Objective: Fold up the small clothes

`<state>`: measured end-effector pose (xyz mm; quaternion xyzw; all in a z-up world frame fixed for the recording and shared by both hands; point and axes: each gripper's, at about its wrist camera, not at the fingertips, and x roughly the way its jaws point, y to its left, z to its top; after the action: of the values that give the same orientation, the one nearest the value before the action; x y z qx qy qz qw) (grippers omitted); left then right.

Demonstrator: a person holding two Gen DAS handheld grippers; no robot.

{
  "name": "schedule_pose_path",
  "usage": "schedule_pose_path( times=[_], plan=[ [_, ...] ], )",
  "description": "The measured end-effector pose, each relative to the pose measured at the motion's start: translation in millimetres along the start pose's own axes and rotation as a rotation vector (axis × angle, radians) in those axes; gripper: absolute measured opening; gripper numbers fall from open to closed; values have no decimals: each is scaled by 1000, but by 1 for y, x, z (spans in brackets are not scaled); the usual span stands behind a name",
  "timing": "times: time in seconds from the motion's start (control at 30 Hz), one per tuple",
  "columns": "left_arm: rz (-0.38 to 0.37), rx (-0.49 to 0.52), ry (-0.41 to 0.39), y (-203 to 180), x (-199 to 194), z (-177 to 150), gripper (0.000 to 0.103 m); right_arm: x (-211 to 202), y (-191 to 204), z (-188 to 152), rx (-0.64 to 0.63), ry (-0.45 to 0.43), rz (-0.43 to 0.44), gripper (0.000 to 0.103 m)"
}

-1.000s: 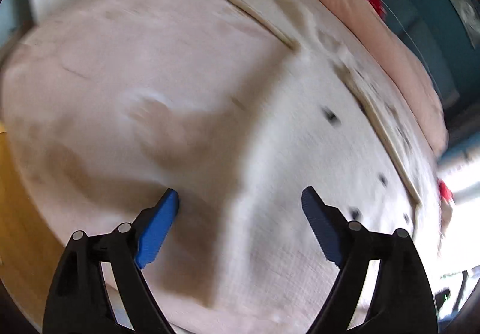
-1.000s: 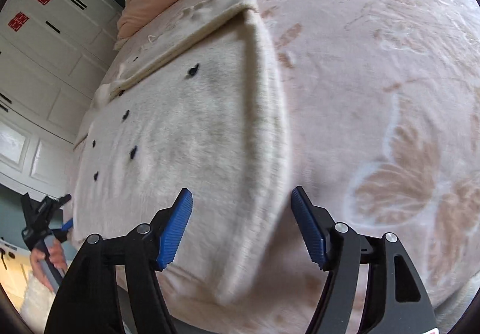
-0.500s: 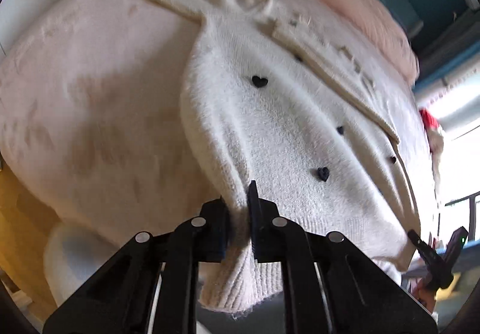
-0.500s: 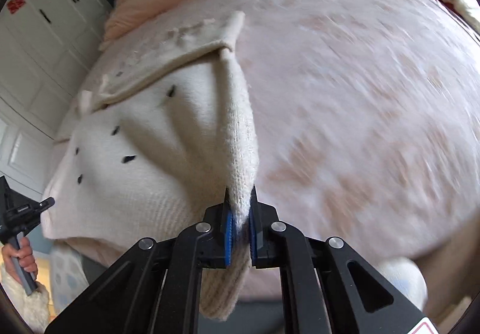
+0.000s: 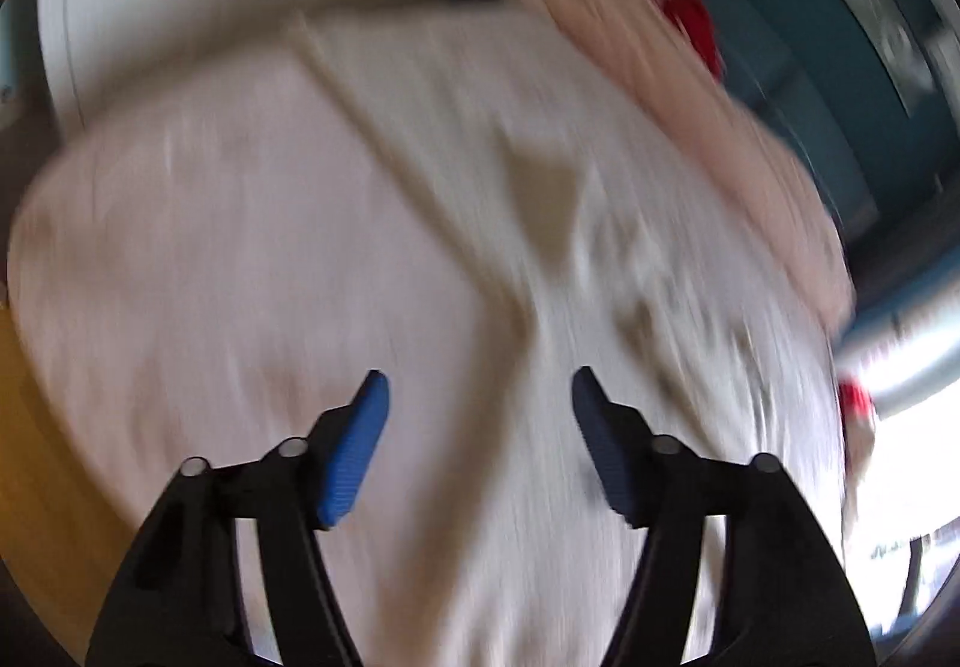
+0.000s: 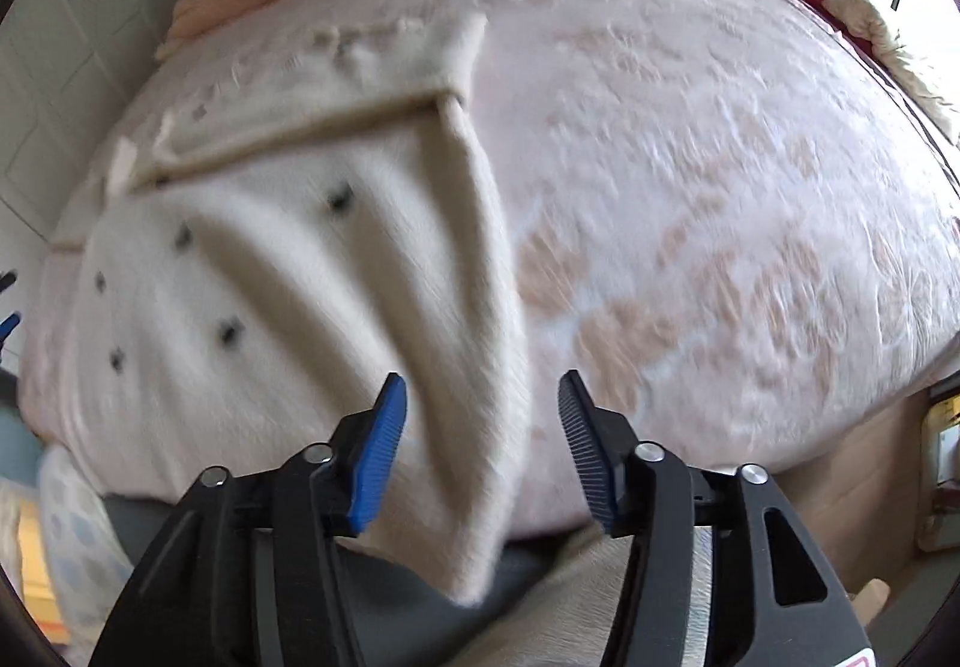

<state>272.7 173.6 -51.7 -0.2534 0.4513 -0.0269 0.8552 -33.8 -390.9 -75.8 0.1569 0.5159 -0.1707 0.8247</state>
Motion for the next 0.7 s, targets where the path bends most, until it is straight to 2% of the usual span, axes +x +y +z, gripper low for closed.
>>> schedule_pose_path(
  times=[0.07,0.1,0.2,0.23,0.33,0.4,0.43,0.47,0.5,0.53,0.6,0.7],
  plan=[
    [23,-54,-43,17,21,48,64,-7,17,10,-8,-18,21,59],
    [43,-115,-77,26,39,79,64,-10,25,11,-15,-23,29,60],
    [69,-278,-118,54,79,130,64,-21,54,5,-52,-17,53,64],
    [77,-354,-111,79,89,145,64,-20,63,5,-68,-7,56,65],
    [104,-487,-59,112,133,166,60,-14,99,6,-144,31,61,65],
    [108,-523,-50,142,135,173,49,-12,116,8,-192,40,53,66],
    [106,-529,-64,145,138,172,45,-10,125,8,-216,47,49,67],
    [102,-521,-79,146,140,172,29,-7,133,9,-241,58,45,67],
    [98,-510,-67,146,141,173,6,-4,139,10,-255,67,45,67],
    [96,-494,-32,146,146,177,6,-2,145,10,-265,75,48,67],
    [94,-469,-58,142,139,182,5,4,152,13,-273,82,62,68],
    [76,-341,-117,103,108,183,5,10,156,14,-265,87,81,68]
  ],
)
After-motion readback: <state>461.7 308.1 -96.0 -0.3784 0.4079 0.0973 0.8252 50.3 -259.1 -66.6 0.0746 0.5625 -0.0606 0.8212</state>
